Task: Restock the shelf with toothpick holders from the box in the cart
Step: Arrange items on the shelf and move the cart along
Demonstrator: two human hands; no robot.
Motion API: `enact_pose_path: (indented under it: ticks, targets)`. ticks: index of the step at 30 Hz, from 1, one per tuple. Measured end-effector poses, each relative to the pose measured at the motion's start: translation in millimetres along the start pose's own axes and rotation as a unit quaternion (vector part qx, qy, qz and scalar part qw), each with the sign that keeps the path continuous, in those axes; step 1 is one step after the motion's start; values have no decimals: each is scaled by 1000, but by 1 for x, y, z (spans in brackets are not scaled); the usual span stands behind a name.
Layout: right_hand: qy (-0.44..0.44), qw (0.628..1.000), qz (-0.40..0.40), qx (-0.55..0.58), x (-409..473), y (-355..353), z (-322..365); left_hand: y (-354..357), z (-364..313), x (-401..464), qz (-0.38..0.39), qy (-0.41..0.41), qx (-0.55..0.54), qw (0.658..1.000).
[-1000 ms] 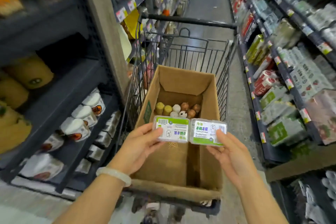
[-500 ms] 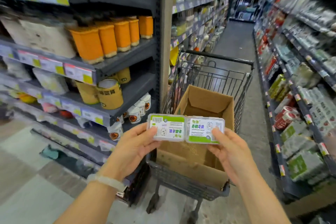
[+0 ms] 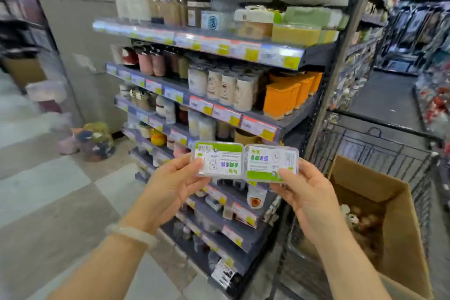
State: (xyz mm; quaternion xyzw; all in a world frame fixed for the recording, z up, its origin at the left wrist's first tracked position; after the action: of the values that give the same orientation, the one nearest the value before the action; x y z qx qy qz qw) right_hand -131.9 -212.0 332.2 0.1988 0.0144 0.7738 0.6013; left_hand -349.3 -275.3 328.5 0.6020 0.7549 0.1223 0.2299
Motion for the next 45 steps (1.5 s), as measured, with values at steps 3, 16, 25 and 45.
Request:
enact_pose_path:
  ticks: [3, 16, 25, 45]
  targets:
    - [-11, 1000, 15, -4, 5, 55, -6, -43, -37, -11, -9, 26, -4, 1000]
    - [-26, 999, 17, 12, 50, 165, -11, -120, -122, 10, 44, 53, -38, 997]
    - [-126, 992, -22, 3, 124, 178, 12, -97, -182, 92, 103, 67, -13, 992]
    - [-280, 942, -133, -126, 214, 202, 53, -48, -296, 234, 280, 79, 75, 954]
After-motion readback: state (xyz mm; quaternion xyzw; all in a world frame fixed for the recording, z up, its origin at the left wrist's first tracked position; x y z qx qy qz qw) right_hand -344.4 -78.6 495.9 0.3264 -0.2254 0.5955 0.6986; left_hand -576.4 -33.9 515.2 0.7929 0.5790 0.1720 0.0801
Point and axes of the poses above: each hand's wrist, its own x-axis towards the middle knuckle, its own y-axis out of the palm, z = x × y, the point moved 4 cm from there along x, towards the middle knuckle, and after that the axes turned 11 degrees about -y, right-handed, at the moved point
